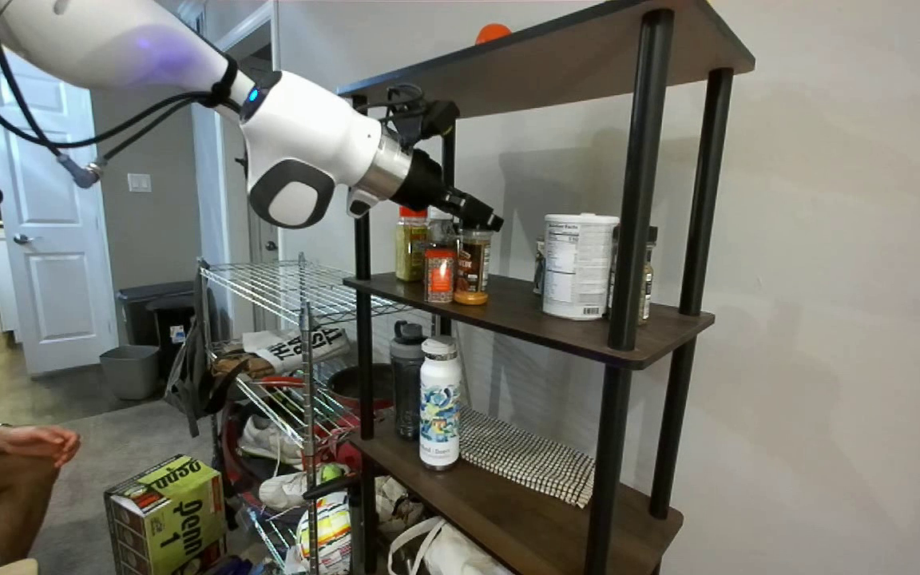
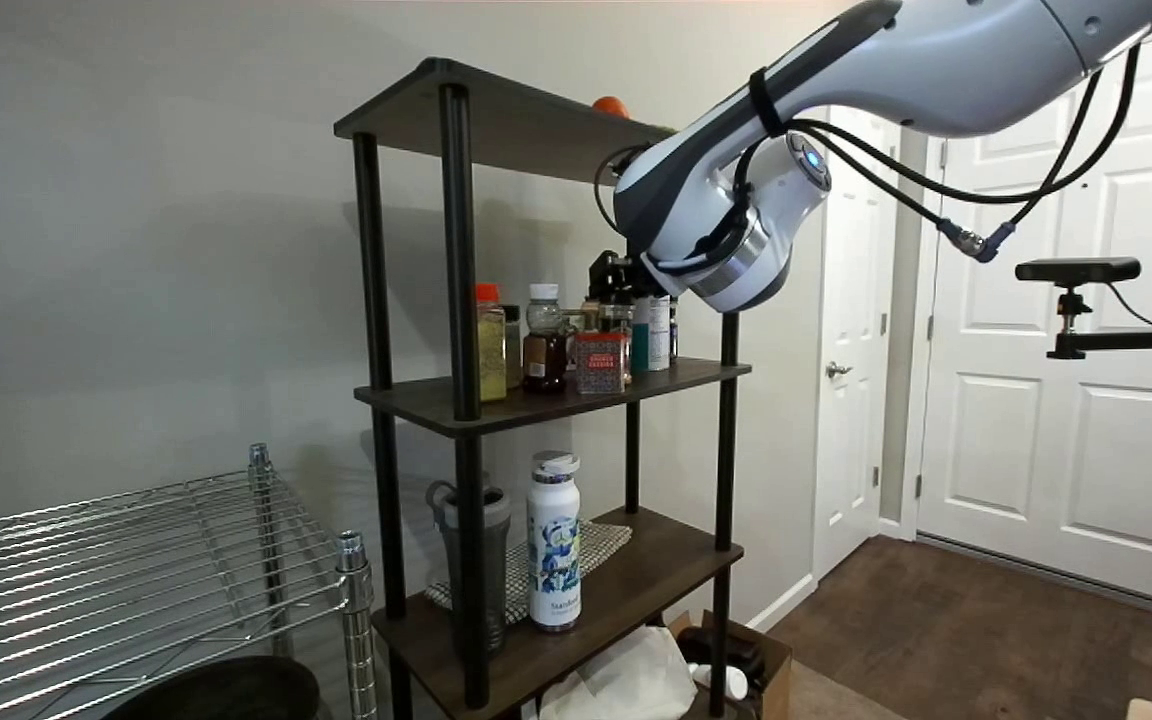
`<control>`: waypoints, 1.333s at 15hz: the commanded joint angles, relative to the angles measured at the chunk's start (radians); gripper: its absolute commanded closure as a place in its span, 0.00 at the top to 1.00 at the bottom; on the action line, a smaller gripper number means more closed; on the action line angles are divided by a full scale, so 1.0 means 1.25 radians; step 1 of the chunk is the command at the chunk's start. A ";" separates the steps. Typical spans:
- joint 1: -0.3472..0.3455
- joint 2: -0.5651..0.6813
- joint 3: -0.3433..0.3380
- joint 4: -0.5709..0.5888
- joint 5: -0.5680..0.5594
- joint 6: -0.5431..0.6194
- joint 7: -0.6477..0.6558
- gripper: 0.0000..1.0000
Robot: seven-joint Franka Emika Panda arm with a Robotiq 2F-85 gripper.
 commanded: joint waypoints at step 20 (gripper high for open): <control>-0.106 0.298 0.008 -0.166 0.263 0.002 0.012 0.36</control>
